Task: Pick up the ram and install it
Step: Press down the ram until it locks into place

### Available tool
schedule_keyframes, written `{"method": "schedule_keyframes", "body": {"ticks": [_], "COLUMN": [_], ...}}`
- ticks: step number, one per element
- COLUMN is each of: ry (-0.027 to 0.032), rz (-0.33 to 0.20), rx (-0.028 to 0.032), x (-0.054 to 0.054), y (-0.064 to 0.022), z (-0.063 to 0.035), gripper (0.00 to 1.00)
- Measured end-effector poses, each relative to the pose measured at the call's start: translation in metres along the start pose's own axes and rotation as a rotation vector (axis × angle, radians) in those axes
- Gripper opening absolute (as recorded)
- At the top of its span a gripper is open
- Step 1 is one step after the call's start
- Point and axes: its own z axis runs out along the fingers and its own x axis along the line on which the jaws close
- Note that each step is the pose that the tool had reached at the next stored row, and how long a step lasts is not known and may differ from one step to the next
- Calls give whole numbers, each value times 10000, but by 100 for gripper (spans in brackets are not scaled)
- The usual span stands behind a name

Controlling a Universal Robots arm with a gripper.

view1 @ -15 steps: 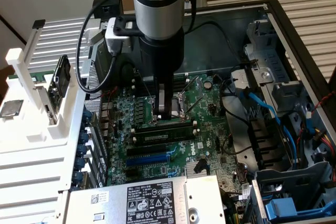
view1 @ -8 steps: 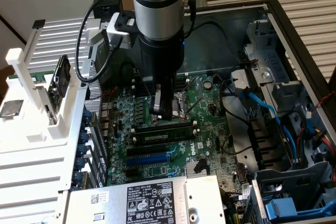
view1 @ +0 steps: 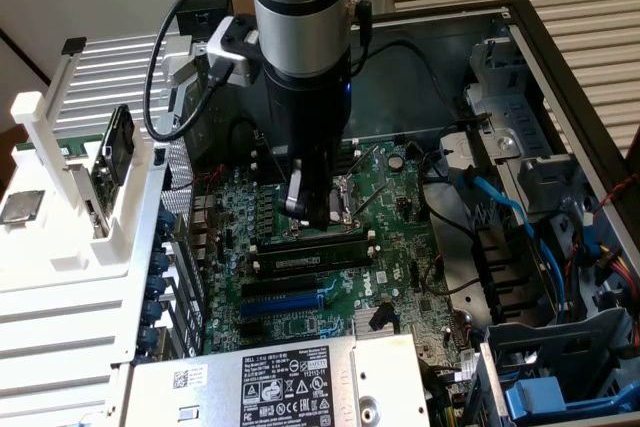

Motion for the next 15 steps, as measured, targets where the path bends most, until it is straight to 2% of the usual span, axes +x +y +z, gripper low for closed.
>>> {"method": "schedule_keyframes", "body": {"ticks": [15], "ry": [-25], "rz": [2262], "rx": [127], "x": [0], "y": [0], "z": [-1], "gripper": [10]}}
